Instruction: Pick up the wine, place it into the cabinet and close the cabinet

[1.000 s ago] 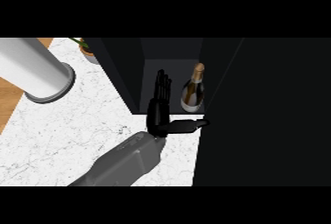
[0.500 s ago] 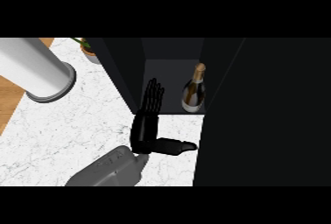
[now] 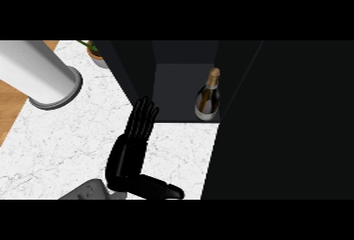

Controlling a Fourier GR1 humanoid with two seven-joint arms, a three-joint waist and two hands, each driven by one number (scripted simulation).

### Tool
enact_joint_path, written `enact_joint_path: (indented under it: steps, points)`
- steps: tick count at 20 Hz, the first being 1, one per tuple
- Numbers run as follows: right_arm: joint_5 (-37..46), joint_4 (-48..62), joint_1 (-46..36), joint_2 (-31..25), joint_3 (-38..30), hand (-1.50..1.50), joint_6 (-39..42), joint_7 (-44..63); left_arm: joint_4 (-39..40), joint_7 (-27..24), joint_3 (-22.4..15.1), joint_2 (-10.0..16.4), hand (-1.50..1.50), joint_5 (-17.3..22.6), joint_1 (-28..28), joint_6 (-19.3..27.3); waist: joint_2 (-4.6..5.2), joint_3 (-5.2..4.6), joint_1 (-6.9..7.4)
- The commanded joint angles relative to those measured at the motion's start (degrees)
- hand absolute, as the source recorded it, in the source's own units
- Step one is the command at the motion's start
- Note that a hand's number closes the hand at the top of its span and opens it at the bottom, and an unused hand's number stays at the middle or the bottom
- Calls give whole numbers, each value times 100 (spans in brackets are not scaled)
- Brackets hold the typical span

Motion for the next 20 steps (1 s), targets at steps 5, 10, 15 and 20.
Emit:
enact_joint_path:
  steps: [5, 10, 15, 20]
  points:
    - [-853, -333, 221, -341, 132, 150, 639, 189, -1292, -157, 113, 1177, 150, -308, 1260, -668, 5, -4, -4]
    - [-795, -544, 512, -48, 1040, 150, 609, 413, -1920, -106, 430, 1956, 150, -162, 1813, -997, -8, -4, 25]
    - [-296, -460, -107, 347, 2031, 150, 249, 890, -2033, -374, 1159, 2725, 150, 208, 2470, -1636, -5, -17, 98]
    - [81, -645, -159, 635, 3280, 150, -43, 1273, -2361, -647, 1759, 3274, -150, 529, 3177, -2141, -40, -18, 102]
